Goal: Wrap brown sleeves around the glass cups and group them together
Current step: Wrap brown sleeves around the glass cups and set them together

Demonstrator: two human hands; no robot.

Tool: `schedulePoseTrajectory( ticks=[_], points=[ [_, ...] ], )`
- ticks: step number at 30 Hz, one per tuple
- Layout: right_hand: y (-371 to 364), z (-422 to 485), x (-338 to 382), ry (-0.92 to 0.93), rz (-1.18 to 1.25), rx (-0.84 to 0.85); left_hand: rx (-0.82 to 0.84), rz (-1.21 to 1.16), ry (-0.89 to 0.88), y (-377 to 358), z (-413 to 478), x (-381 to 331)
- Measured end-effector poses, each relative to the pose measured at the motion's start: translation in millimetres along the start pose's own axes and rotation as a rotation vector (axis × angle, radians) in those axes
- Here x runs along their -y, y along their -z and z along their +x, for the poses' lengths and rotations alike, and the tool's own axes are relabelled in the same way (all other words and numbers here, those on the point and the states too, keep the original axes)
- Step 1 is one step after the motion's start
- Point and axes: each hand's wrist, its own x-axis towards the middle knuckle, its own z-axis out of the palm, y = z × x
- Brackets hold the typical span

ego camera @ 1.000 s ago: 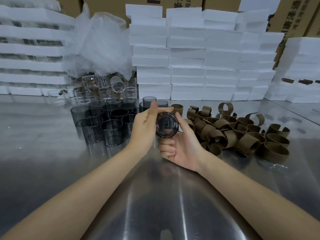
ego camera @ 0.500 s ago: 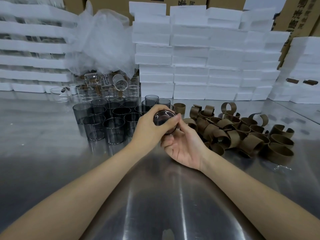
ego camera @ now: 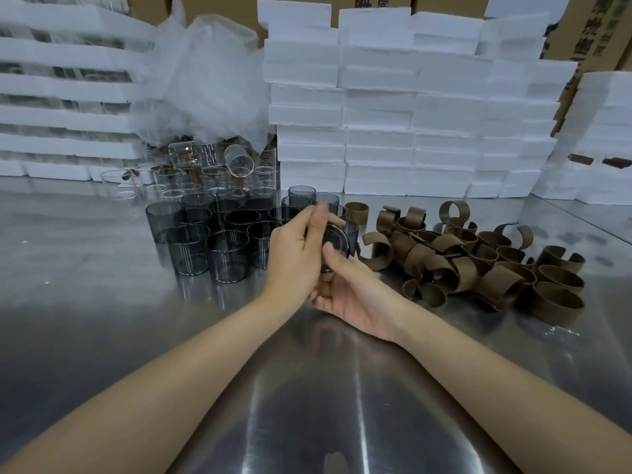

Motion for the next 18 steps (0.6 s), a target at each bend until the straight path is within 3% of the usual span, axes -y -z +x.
schedulePoseTrajectory(
  ticks=[3, 5, 10, 13, 17, 18],
  points=[
    [-0.9, -3.7, 1.1, 0.029, 0.018, -0.068, -0.067, -0.127, 0.026, 1.3, 3.1, -2.3],
    [-0.4, -3.1, 2.2, 0.114, -0.108, -0.16, -0.052, -0.135, -0.05, 3.9, 1.9, -2.7],
    [6.3, 2.3, -0.8, 0.415, -0.586, -0.522, 0.222, 0.415, -0.511, -3.4, -11.1, 2.0],
    [10.2, -2.5, -2.1, 0.514, -0.987, -0.601, 0.323, 0.711, -0.451, -11.6, -16.6, -1.3],
    [3.8, -4.6, -6.7, 0.502, -1.105, -0.511, 0.233, 0.659, -0.276, -5.0, -13.5, -0.6],
    [4.8, -2.4, -9.4, 0.473, -0.999, -0.488, 0.203, 0.601, -0.223, -3.1, -12.4, -0.5]
  ],
)
